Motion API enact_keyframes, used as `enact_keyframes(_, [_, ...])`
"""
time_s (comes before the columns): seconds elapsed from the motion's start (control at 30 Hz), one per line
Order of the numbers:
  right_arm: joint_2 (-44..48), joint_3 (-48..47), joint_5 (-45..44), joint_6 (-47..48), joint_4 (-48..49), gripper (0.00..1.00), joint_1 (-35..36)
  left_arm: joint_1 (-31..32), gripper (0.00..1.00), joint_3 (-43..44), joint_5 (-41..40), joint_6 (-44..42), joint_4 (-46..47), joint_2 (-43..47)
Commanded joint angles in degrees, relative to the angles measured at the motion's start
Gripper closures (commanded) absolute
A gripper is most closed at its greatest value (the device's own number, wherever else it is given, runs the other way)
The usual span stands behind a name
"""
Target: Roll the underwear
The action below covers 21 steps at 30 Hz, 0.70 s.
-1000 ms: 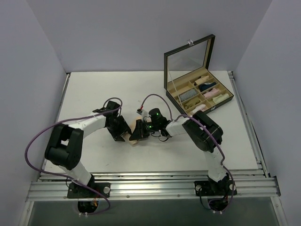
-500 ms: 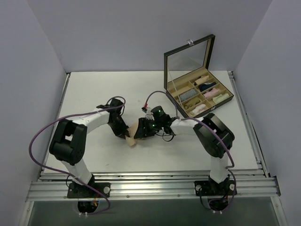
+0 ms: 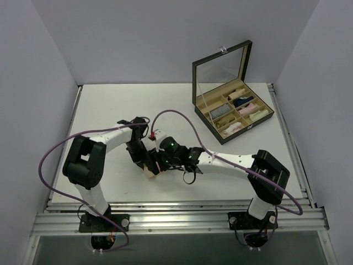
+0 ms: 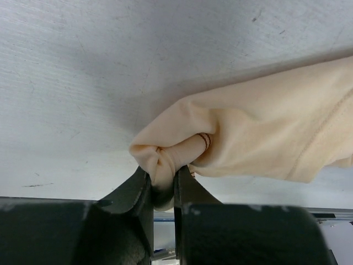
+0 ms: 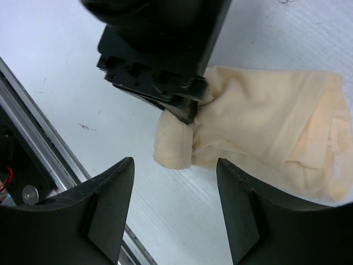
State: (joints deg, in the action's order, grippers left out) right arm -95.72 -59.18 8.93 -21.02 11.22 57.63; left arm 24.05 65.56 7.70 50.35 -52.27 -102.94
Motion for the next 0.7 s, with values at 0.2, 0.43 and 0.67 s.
enact_keyframes(0.2, [-6.8, -6.0, -15.4, 3.9, 0.1, 0.43, 8.4, 1.1, 0.98, 1.2, -0.9, -0.2, -3.6, -3.1])
enact_keyframes(0.43, [-11.9, -7.8, -19.6, 5.2, 1.1, 0.44, 11.0, 1.3, 0.98, 1.9, -0.4, -0.2, -4.2, -4.4])
enact_keyframes(0.67, [-14.1, -7.4, -22.4, 5.5, 1.7, 0.48, 11.9, 1.3, 0.98, 0.4, -0.1, 0.3, -4.1, -4.3])
